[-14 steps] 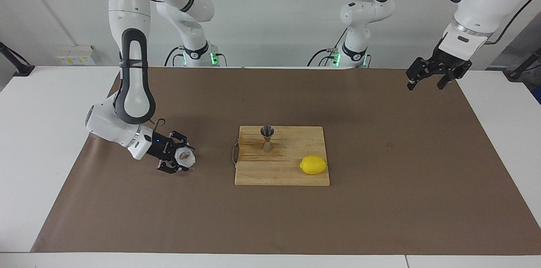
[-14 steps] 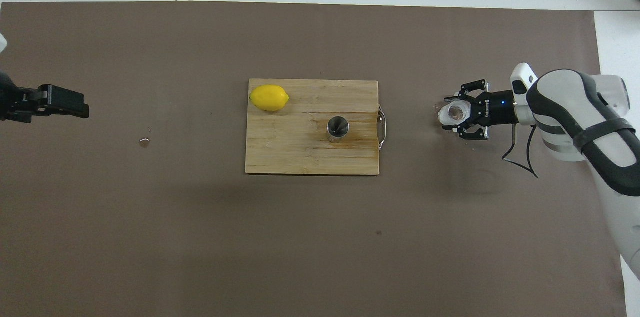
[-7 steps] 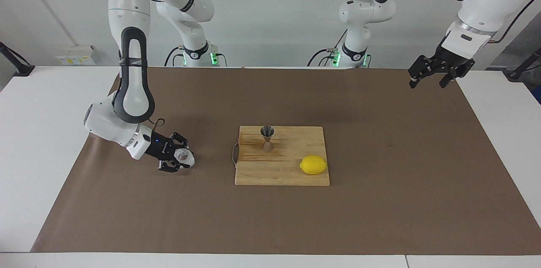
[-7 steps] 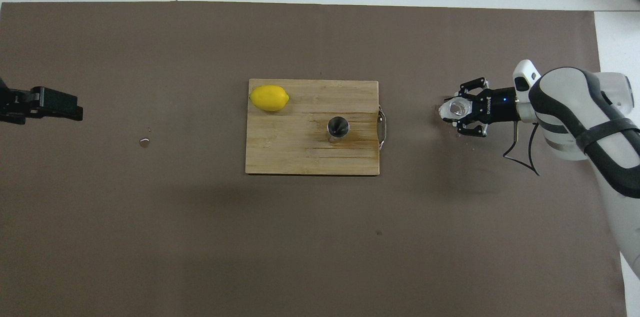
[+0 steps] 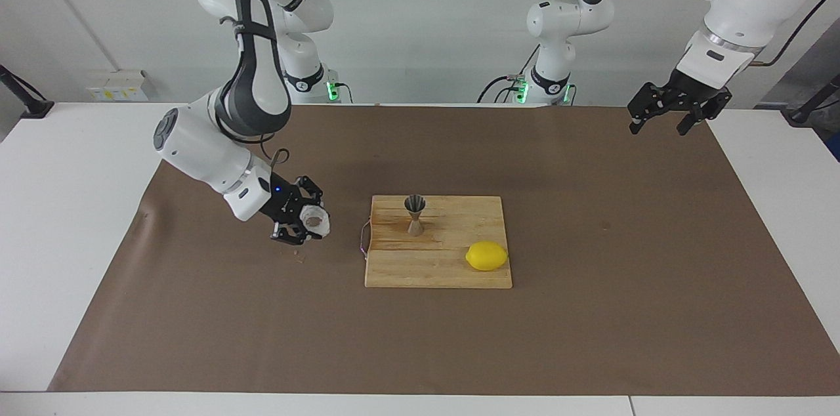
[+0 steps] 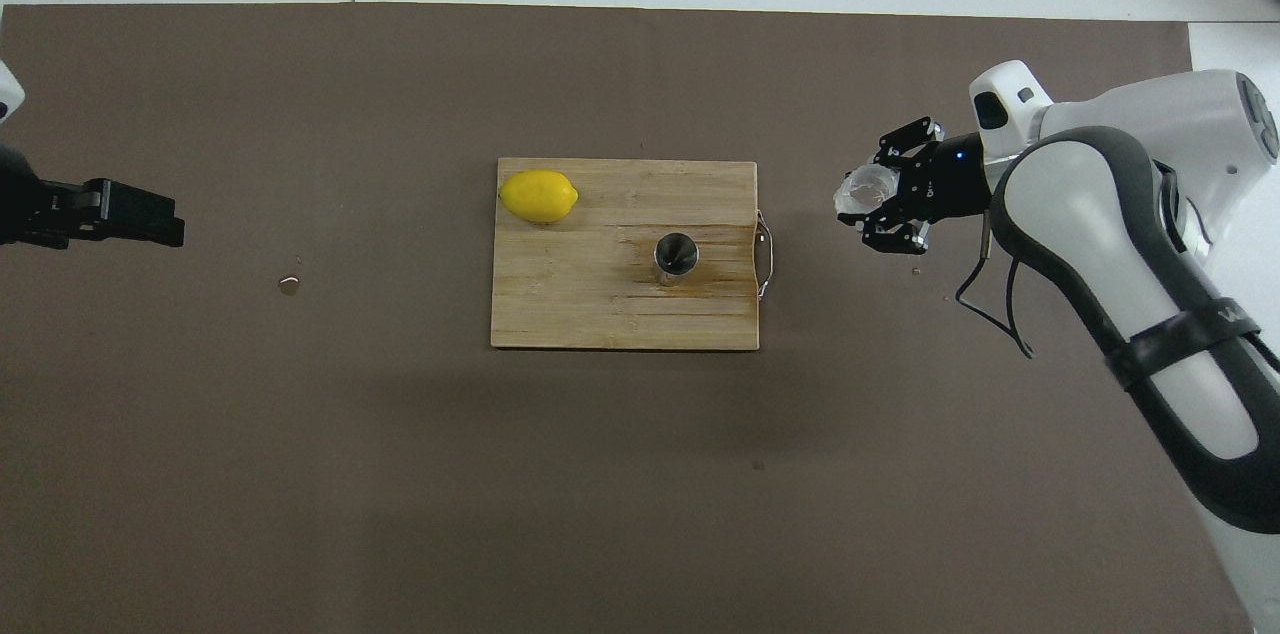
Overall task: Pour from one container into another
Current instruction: 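Lift the white cup and carry it over the metal cup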
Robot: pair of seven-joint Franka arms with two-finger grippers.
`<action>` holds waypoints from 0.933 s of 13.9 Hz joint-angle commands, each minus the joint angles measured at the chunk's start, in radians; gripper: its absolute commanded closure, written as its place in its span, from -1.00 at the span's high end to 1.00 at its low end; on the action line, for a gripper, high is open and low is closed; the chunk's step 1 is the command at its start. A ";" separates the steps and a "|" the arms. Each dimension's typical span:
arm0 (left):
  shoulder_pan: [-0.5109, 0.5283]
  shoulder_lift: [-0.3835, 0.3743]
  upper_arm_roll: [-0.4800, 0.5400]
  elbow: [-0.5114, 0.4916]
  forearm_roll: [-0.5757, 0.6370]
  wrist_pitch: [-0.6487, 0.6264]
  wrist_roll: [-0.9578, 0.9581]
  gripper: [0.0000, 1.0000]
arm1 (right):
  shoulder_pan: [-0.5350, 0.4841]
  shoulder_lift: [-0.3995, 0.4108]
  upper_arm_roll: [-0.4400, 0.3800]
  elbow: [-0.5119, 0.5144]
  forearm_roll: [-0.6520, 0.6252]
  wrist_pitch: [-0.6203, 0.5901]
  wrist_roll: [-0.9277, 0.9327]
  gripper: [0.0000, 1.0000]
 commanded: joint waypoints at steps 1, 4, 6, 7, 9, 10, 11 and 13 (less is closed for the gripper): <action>-0.002 0.005 0.012 0.026 0.007 -0.041 0.015 1.00 | 0.051 -0.023 0.002 0.005 -0.065 0.007 0.154 -0.58; 0.007 0.003 0.012 0.043 0.018 -0.118 0.015 1.00 | 0.131 -0.029 0.002 0.031 -0.164 0.013 0.290 -0.58; 0.011 -0.011 0.004 0.042 0.023 -0.121 0.015 1.00 | 0.183 -0.029 0.002 0.059 -0.282 0.015 0.393 -0.58; 0.011 -0.012 0.004 0.036 0.021 -0.118 0.012 1.00 | 0.209 -0.027 0.004 0.068 -0.334 0.015 0.454 -0.58; 0.011 -0.031 0.003 0.013 0.018 -0.118 0.008 1.00 | 0.263 -0.027 0.004 0.082 -0.423 0.020 0.541 -0.58; 0.003 -0.032 0.003 0.013 0.018 -0.121 0.009 1.00 | 0.283 -0.027 0.002 0.084 -0.454 0.023 0.577 -0.58; 0.003 -0.032 0.003 0.010 0.018 -0.122 0.008 1.00 | 0.297 -0.027 0.004 0.084 -0.488 0.035 0.607 -0.58; 0.009 -0.032 0.003 0.009 0.018 -0.122 0.008 1.00 | 0.326 -0.027 0.004 0.082 -0.560 0.056 0.648 -0.58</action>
